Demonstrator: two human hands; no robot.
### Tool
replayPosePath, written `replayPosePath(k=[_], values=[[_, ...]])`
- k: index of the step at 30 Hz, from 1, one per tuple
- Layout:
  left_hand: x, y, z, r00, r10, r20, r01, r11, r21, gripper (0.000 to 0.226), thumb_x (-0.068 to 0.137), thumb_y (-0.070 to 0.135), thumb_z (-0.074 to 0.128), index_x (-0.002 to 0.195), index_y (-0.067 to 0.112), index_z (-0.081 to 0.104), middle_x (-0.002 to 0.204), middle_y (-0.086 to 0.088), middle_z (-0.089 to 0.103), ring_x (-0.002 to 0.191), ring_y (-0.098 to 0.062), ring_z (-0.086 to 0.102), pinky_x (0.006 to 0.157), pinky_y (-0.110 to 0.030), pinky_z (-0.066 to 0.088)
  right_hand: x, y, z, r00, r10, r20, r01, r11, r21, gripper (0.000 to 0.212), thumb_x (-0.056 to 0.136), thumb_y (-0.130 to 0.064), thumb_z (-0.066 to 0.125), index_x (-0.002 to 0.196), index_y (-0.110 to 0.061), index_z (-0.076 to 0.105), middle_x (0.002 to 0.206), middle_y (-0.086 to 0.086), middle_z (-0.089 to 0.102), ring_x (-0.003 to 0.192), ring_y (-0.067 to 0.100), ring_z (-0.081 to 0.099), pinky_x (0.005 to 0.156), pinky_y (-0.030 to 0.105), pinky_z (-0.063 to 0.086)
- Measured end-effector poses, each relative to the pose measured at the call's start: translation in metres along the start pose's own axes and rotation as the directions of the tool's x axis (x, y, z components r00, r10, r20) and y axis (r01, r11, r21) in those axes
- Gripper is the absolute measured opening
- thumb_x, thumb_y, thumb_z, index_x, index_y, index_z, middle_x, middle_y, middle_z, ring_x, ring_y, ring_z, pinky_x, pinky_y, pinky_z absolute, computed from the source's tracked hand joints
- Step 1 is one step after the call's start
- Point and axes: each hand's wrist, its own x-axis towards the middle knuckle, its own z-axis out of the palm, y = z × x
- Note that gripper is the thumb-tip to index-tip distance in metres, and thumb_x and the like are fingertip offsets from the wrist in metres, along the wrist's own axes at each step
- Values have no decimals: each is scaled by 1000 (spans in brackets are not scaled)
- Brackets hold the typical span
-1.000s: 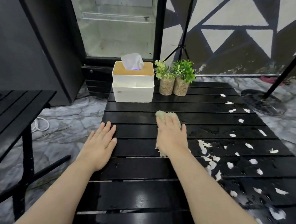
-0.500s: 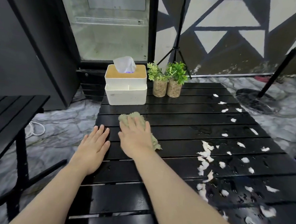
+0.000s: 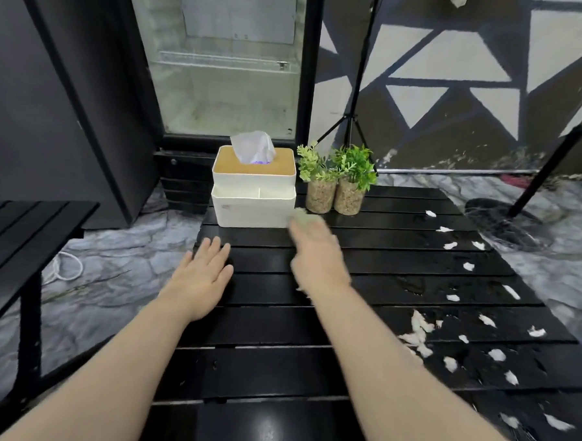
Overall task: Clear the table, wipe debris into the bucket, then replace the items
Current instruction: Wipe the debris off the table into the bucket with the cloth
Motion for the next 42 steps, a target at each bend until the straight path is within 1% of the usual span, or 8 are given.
replayPosePath(k=[4,15,21,25,31,36,40,42], values=[[3,2,19,998,17,-64,-15,1000,27,53,97,36,20,146,20,5,157,2,-3,143,-12,-9,116,-33,-5,3,-38,49,971,-118,210,165,960,-226,46,98,-34,22,144,-27,22,157,2,16,144,24,1,111,57,-8],[9,-10,28,997,21,-72,-16,998,61,53,96,38,17,145,26,3,156,6,-5,142,-8,-10,117,-32,-3,19,145,-38,924,321,209,-240,910,-337,49,99,-31,25,145,-34,10,158,-2,0,144,23,-4,115,51,9],[9,-8,26,997,17,-77,-13,999,49,52,96,37,18,145,25,4,156,6,-4,142,-8,-10,116,-32,-5,15,93,-39,985,167,37,-166,986,-23,68,76,2,42,140,-18,31,142,15,35,128,34,37,103,40,37],[6,-7,23,998,9,-59,-6,999,43,52,96,36,19,145,26,4,156,6,-4,141,-6,-10,117,-32,-5,-3,15,23,978,-55,202,87,985,-152,48,93,-25,35,140,-27,27,154,7,20,141,30,11,110,52,15],[6,-4,22,999,-11,-42,13,998,54,53,96,38,17,146,26,3,156,6,-5,142,-8,-11,117,-32,-6,13,115,-16,939,247,239,-164,933,-320,47,98,-41,19,143,-40,10,158,-5,-8,143,22,-10,111,57,2],[7,3,10,998,-34,58,33,999,23,53,97,35,19,146,23,3,157,3,-5,143,-12,-10,117,-35,-5,6,127,-63,948,267,173,-247,960,-129,62,87,1,37,143,-25,28,151,14,24,132,32,30,104,41,33],[-29,7,3,997,-39,-63,30,990,-136,52,97,31,25,146,23,9,157,-1,10,144,-15,1,117,-36,0,-37,45,-65,994,106,-8,-103,978,184,51,82,-2,39,127,-26,40,125,13,48,107,36,52,86,38,43],[-68,4,6,980,-87,-179,46,973,-224,50,97,27,31,145,20,19,154,-3,21,144,-17,9,116,-37,2,-76,-11,-37,998,2,59,-15,974,225,55,80,-6,39,129,-29,35,134,7,42,118,32,44,95,44,38]])
